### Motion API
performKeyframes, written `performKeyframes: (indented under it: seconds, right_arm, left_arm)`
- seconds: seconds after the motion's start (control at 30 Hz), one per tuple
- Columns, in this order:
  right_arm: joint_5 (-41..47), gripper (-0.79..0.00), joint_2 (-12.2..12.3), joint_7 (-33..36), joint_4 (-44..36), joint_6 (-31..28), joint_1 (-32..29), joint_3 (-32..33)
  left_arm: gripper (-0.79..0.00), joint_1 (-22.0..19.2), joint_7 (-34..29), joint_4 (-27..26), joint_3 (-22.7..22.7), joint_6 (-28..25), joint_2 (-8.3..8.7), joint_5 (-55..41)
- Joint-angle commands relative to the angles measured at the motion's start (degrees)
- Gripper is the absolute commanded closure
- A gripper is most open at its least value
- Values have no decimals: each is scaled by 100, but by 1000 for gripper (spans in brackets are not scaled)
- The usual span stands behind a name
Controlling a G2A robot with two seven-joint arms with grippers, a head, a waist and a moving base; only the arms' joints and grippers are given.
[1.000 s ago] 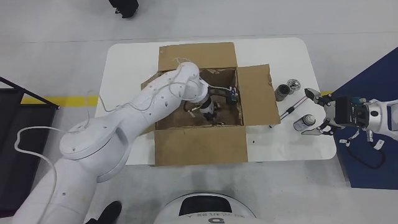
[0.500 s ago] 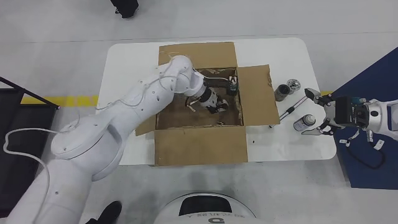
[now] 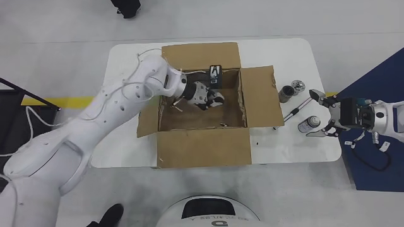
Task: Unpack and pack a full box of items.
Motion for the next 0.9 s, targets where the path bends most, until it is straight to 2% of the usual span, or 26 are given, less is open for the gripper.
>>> performKeyframes:
  seconds: [0.0, 0.1, 0.2, 0.27, 0.4, 0.63, 0.7, 0.77, 0.87]
  right_arm:
    - [0, -785, 0, 0, 0, 0, 0, 0]
    - [20, -785, -5, 13, 13, 37, -3, 0]
    - [159, -785, -43, 315, -66, 223, 18, 24]
    - [184, -785, -63, 563, -431, 271, 105, 62]
    - [319, -785, -110, 1437, -932, 386, 193, 16]
    - [319, -785, -110, 1437, -932, 386, 193, 16]
    - [335, -785, -123, 1928, -993, 601, 228, 48]
    - [635, -785, -139, 2554, -1449, 746, 348, 109]
    - [1354, -785, -164, 3787, -1999, 953, 619, 117]
  left_arm:
    - [0, 198, 91, -320, -236, 0, 243, 70]
    - [0, 537, 301, -781, -689, 0, 580, 211]
    - [0, 955, 457, -1101, -1261, 18, 887, 402]
    - [0, 1250, 407, -1293, -1629, 285, 1046, 508]
    - [0, 1810, 132, -1763, -2197, 882, 1278, 470]
    - [0, 2870, 208, -2254, -3254, 1162, 1623, 520]
    - [0, 3157, 211, -2297, -3559, 1206, 1708, 564]
    - [0, 3405, 165, -2328, -3816, 1283, 1776, 566]
    - [0, 3611, 46, -2223, -4110, 1281, 1846, 410]
